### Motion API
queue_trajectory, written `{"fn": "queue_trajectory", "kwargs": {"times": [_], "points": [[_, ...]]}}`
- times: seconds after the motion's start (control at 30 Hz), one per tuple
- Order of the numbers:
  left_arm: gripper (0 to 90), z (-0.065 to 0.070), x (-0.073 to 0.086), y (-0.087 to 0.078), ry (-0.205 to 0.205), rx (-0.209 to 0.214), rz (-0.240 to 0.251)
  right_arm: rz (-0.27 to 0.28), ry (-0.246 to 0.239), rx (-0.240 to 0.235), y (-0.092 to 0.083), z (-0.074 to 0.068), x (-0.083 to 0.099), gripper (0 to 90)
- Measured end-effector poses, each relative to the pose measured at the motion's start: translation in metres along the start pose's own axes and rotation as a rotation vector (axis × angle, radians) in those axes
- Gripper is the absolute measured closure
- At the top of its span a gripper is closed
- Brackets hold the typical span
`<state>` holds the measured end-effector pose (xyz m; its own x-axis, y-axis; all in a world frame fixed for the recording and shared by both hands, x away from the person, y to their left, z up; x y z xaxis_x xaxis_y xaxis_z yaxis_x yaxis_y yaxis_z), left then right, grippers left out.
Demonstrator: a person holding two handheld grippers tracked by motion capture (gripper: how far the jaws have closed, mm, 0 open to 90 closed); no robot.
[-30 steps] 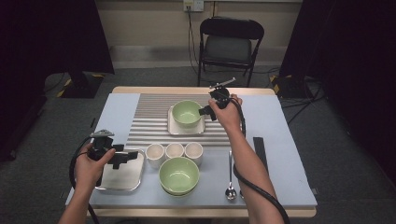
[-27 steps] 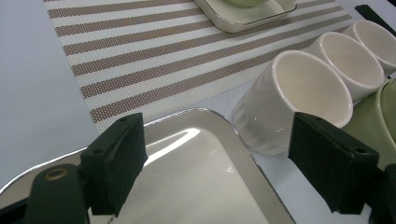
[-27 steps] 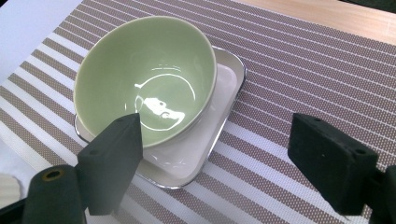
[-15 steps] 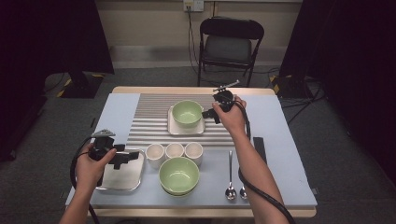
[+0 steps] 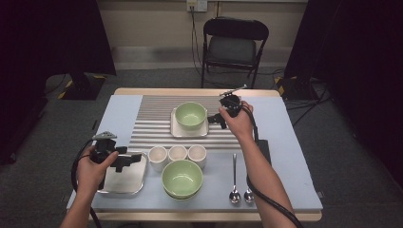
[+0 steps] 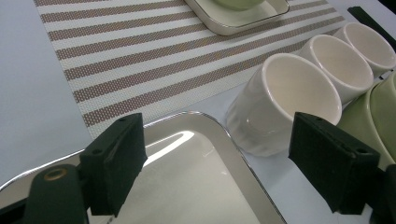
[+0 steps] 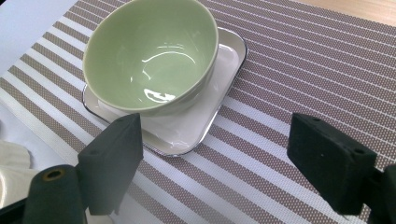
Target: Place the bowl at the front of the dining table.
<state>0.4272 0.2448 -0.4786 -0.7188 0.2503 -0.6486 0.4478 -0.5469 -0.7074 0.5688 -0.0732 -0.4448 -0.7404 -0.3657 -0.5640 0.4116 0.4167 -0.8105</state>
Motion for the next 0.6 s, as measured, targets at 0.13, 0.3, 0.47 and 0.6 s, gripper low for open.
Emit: {"fn": "queue_trajectory", "kwargs": {"times": [0.13,0.3,0.47,0.6], "points": [[18.3,0.001,0.0,0.0,0.002,-0.003,0.001,0.002,-0.003,0.001,-0.002,0.0,0.002,17.6],[18.3,0.003,-0.001,-0.001,0.007,0.004,0.002,0.007,0.002,-0.005,-0.006,0.0,0.004,17.6],[18.3,0.004,-0.001,-0.001,0.011,0.009,-0.002,0.012,0.006,-0.011,-0.008,0.001,0.007,17.7],[18.2,0.006,-0.001,-0.001,0.019,0.011,-0.002,0.014,0.001,-0.01,-0.009,0.003,0.012,17.8]]}}
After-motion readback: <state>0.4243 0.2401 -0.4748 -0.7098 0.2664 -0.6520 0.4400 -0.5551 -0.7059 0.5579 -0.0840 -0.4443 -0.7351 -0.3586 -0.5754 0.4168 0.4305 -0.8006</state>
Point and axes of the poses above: each handheld gripper's, and its own axes: y roughly forward along the jaws, x roughly out of its underside, z roughly to its right, the point moved 9 cm from there along y, roughly forward along the jaws, and after that the axes turned 5 degrees about -z, right-handed, at the moved point
